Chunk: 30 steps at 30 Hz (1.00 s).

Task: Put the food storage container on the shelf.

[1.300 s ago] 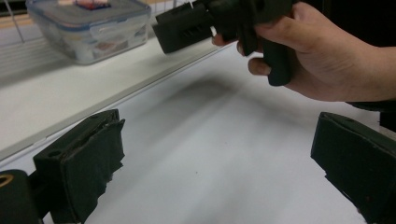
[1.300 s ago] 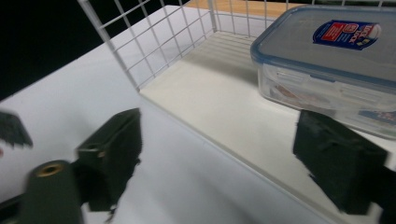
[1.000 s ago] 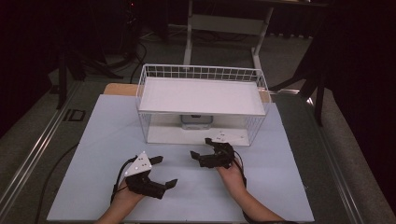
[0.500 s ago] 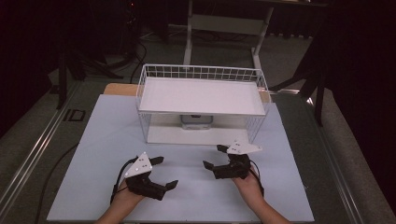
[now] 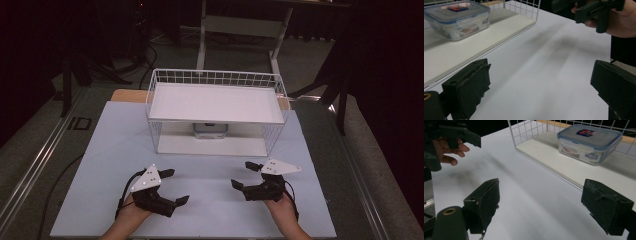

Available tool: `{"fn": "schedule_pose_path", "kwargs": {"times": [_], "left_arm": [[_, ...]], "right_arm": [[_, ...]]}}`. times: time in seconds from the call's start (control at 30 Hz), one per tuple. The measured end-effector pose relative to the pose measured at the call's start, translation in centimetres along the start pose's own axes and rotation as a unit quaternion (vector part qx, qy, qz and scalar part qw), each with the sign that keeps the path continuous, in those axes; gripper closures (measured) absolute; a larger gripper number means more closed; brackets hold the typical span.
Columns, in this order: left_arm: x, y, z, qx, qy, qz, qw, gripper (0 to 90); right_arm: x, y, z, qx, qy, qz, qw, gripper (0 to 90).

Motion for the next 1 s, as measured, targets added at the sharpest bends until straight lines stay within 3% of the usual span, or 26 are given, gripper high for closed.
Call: {"fn": "schedule_pose_path", "kwargs": {"times": [0.3,0.53,0.8,1.0], "left_arm": [[-0.7,-0.8,-1.3,0.012,-0.007,0.021,0.9997,3.3],[-1.3,-1.0,-2.1,0.012,-0.012,0.022,0.9996,3.3],[-1.4,-1.9,-3.0,0.011,-0.012,0.019,0.9997,3.3],[-1.0,-2.6,-3.2,0.007,-0.011,0.015,0.9998,3.0]], "right_arm": [[0.0,-0.2,-2.0,-0.005,-0.012,-0.003,0.9999,15.5],[0.4,-0.8,-2.8,-0.004,-0.021,-0.023,0.9995,15.5],[0.3,-2.3,-3.5,-0.002,-0.014,-0.008,0.9999,15.4],[-0.5,-3.3,-3.7,0.006,-0.03,-0.007,0.9995,14.7]]}}
Point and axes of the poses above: each handheld gripper's, and its own axes: z roughly forward along the jaws, y roughly out of its top, x roughly to its left, the point moved 8 cm from there along z, roughly forward along the jaws, and after that the axes turned 7 degrees about -z, right-handed, at the moved point
